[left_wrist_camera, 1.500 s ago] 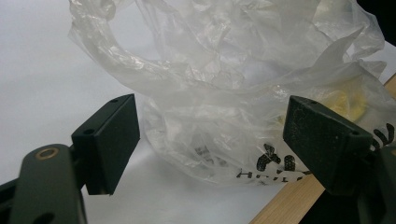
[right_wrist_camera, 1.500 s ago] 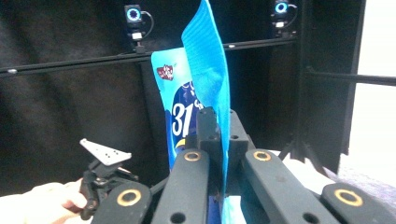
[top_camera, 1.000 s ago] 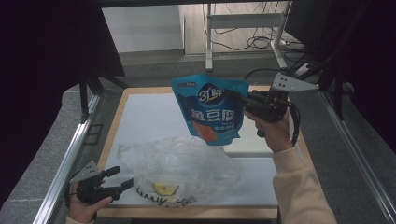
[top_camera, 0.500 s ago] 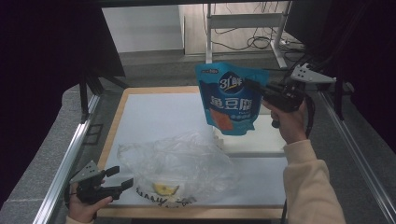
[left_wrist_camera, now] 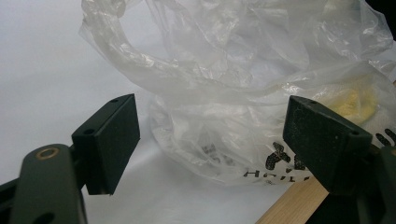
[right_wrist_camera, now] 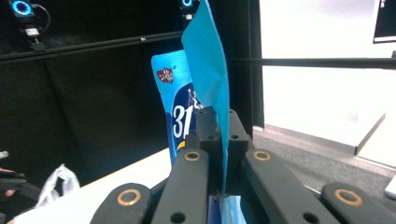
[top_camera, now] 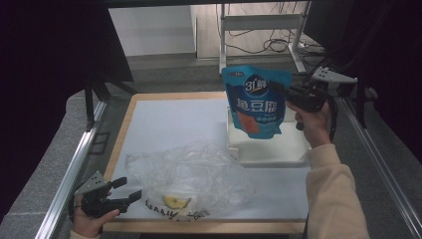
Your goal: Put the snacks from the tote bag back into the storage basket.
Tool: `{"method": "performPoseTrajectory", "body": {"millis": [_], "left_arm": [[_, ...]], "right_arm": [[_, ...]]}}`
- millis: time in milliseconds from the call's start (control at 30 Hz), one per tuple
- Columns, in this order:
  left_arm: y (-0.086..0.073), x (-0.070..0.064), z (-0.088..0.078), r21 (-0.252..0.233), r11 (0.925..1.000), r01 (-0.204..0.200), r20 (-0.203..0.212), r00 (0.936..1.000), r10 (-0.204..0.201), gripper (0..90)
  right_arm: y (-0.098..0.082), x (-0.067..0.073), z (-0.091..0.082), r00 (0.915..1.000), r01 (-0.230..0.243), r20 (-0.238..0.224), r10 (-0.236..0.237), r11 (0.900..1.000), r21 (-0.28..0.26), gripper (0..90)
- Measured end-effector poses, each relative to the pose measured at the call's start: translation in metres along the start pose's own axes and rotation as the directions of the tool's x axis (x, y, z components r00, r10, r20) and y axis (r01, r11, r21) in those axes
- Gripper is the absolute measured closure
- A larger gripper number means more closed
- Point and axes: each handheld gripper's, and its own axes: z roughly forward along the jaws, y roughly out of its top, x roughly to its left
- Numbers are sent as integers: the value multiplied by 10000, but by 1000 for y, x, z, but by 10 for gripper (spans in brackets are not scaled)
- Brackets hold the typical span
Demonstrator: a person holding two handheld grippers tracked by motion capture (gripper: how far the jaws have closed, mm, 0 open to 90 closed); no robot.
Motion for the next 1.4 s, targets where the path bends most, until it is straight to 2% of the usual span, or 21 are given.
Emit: {"method": "performPoseTrajectory", "body": {"millis": [167, 367, 600, 933, 1100, 1233, 1400], "left_arm": [[0, 0, 0, 27, 10000, -11, -31, 10000, 11, 188], [0, 1, 0, 14, 10000, -7, -51, 10000, 7, 188], [0, 1, 0, 31, 10000, -69, -113, 9999, 70, 189], [-1, 1, -1, 39, 9999, -115, -133, 9998, 116, 189], [-1, 1, -1, 40, 9999, -121, -146, 9998, 122, 190], [-1, 0, -2, 36, 9999, -125, -141, 9998, 126, 190], [0, -1, -1, 54, 9999, -160, -131, 9998, 161, 189]], "right_arm": [[-15, -17, 6, 9994, -328, 69, 327, 9994, 119, 889], [-31, -29, 16, 9978, -645, 161, 640, 9974, 333, 889], [-37, -34, 30, 9980, -612, 153, 608, 9976, 322, 888], [-48, -39, 46, 9984, -503, 317, 477, 9948, 891, 882], [-52, -44, 48, 9975, -552, 488, 511, 9948, 856, 859], [-51, -47, 44, 9942, -437, 1021, 332, 9938, 1024, 819], [-52, -52, 38, 9903, -420, 1365, 245, 9910, 1269, 772]]}}
